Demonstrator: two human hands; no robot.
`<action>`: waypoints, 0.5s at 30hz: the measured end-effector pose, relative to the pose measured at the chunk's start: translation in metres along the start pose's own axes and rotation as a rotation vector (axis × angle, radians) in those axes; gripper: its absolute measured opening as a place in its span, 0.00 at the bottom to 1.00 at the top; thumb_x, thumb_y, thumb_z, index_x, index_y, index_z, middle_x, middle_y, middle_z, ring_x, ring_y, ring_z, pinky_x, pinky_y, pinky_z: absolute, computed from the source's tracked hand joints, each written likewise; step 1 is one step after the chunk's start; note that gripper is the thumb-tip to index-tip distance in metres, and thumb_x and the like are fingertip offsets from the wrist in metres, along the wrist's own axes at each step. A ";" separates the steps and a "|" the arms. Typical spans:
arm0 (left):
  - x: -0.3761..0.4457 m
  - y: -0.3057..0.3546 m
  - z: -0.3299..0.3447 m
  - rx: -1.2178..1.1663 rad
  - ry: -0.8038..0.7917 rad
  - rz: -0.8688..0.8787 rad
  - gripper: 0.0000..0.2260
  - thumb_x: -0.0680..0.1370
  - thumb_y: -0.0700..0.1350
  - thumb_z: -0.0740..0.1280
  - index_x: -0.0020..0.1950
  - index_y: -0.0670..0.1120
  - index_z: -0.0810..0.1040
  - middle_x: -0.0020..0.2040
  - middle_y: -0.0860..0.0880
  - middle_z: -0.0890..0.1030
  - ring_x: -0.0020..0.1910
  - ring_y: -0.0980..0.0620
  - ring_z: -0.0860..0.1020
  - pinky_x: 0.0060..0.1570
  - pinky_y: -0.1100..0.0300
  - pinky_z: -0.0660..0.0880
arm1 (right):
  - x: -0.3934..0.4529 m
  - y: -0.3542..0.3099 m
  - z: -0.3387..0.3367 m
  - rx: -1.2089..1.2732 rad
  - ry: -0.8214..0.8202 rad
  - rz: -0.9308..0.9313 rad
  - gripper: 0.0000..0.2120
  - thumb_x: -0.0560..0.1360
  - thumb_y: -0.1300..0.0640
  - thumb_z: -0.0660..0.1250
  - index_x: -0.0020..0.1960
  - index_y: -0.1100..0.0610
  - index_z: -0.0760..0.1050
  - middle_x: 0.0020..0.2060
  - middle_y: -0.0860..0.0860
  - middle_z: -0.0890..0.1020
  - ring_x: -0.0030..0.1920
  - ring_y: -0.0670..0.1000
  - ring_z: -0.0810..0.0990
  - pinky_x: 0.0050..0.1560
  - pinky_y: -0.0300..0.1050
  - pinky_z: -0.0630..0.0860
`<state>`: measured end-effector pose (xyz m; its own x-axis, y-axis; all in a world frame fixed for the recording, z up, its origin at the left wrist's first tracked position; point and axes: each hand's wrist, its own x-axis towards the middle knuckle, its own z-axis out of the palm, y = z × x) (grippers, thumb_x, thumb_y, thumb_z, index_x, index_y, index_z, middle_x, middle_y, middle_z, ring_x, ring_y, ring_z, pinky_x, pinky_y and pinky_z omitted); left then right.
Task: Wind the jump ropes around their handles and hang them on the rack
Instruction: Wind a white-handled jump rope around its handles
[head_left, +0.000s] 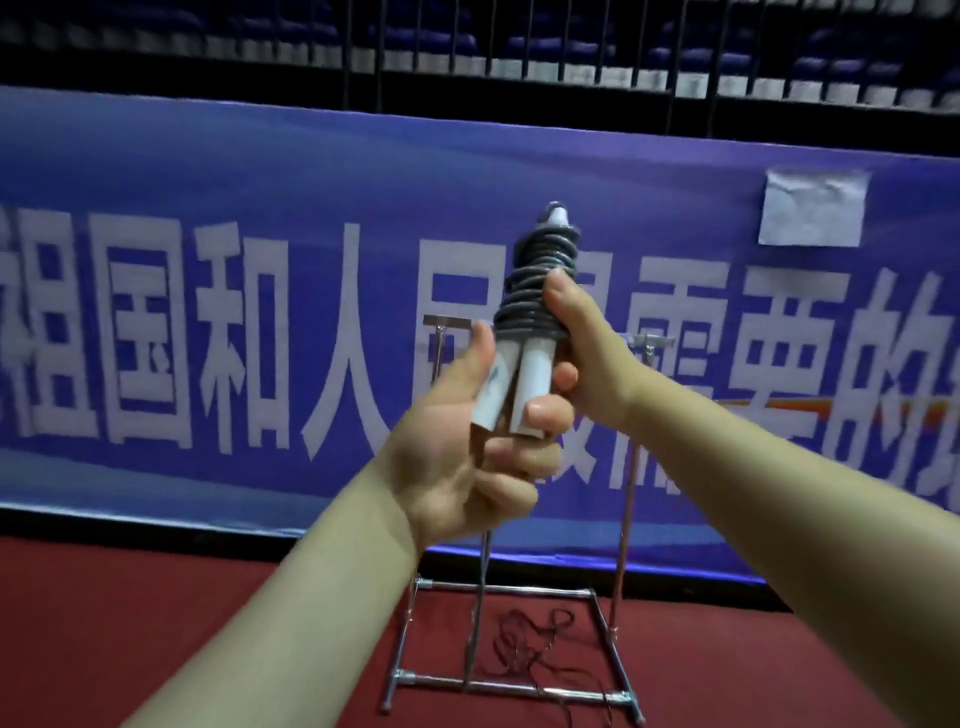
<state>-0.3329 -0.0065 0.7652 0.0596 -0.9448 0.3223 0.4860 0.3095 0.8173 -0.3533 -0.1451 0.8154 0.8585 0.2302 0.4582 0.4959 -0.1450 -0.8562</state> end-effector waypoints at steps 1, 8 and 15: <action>0.001 0.004 0.004 0.029 0.039 -0.010 0.24 0.73 0.64 0.63 0.49 0.43 0.79 0.34 0.51 0.76 0.24 0.59 0.69 0.24 0.69 0.59 | 0.000 -0.006 -0.003 -0.071 0.000 -0.005 0.36 0.47 0.23 0.71 0.35 0.52 0.68 0.32 0.54 0.63 0.34 0.49 0.59 0.39 0.48 0.49; 0.014 0.030 0.030 0.557 0.601 0.062 0.17 0.72 0.59 0.60 0.49 0.46 0.73 0.28 0.53 0.72 0.20 0.61 0.60 0.21 0.69 0.53 | -0.013 -0.035 -0.023 -0.554 0.048 0.102 0.28 0.78 0.34 0.44 0.34 0.54 0.66 0.25 0.48 0.65 0.25 0.45 0.60 0.28 0.42 0.57; 0.036 0.040 0.032 1.266 0.898 0.127 0.14 0.80 0.57 0.58 0.45 0.48 0.74 0.31 0.50 0.76 0.19 0.59 0.65 0.23 0.65 0.61 | -0.027 -0.043 -0.034 -0.720 0.168 0.189 0.29 0.80 0.38 0.42 0.33 0.55 0.66 0.25 0.48 0.66 0.22 0.44 0.61 0.23 0.36 0.60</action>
<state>-0.3387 -0.0243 0.8247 0.7499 -0.5157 0.4144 -0.5601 -0.1615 0.8126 -0.3935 -0.1780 0.8478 0.9173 -0.0021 0.3983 0.2516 -0.7722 -0.5835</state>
